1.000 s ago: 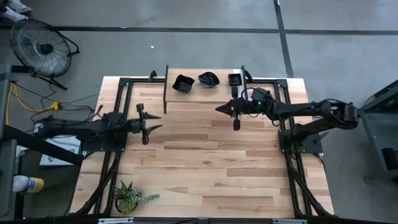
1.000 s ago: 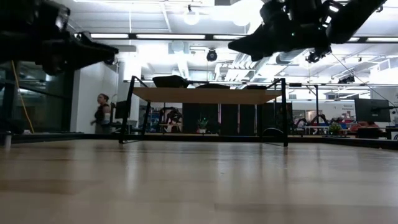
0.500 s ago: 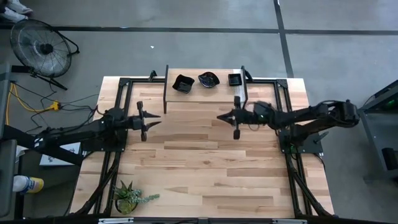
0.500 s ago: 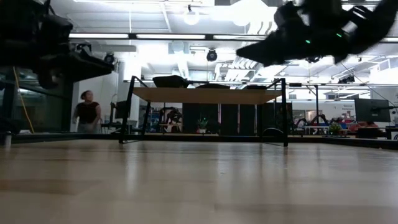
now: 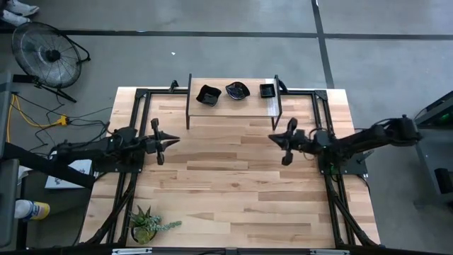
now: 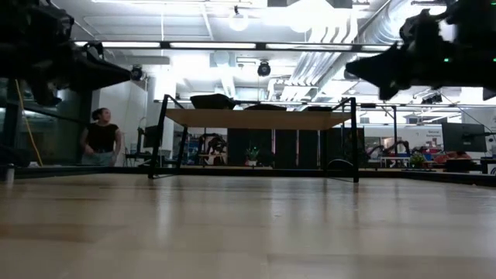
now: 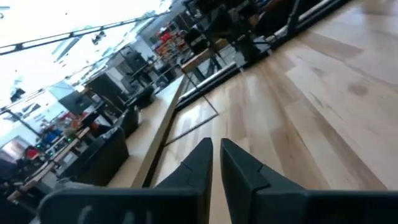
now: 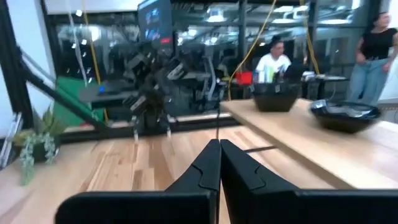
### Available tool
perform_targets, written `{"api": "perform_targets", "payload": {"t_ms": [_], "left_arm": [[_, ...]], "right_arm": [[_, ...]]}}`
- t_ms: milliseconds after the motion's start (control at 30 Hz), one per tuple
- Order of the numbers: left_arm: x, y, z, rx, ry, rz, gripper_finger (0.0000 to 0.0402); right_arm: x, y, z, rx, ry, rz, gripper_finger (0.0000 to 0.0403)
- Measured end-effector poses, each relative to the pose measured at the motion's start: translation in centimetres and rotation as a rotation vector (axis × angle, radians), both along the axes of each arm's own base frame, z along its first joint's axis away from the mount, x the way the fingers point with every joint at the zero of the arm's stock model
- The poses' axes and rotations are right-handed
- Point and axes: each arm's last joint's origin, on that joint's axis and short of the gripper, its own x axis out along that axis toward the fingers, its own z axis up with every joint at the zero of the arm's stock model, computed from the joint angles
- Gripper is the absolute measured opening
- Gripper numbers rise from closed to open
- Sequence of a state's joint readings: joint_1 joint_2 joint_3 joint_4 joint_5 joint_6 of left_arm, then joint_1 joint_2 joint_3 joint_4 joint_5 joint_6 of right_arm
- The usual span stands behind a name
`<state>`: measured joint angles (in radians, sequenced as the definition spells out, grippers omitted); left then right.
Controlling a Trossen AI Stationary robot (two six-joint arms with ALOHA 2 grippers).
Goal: Pick & Place Mini shaped plates
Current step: Return To Home Position
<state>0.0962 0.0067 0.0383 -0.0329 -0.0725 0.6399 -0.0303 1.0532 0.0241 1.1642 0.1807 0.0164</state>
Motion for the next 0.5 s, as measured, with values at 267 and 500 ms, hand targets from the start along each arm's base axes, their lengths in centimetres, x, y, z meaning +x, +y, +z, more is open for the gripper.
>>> {"api": "perform_targets", "payload": {"t_ms": [267,500], "left_arm": [[0.0,-0.2,0.0,0.015,-0.008,-0.046,0.0012],[0.0,-0.2,-0.1,-0.051,0.005,-0.052,0.0012]], "right_arm": [[-2.0,-0.1,0.9,0.05,0.015,0.047,0.0],[-4.2,-0.4,0.5,0.133,0.098,0.035,0.0]]}}
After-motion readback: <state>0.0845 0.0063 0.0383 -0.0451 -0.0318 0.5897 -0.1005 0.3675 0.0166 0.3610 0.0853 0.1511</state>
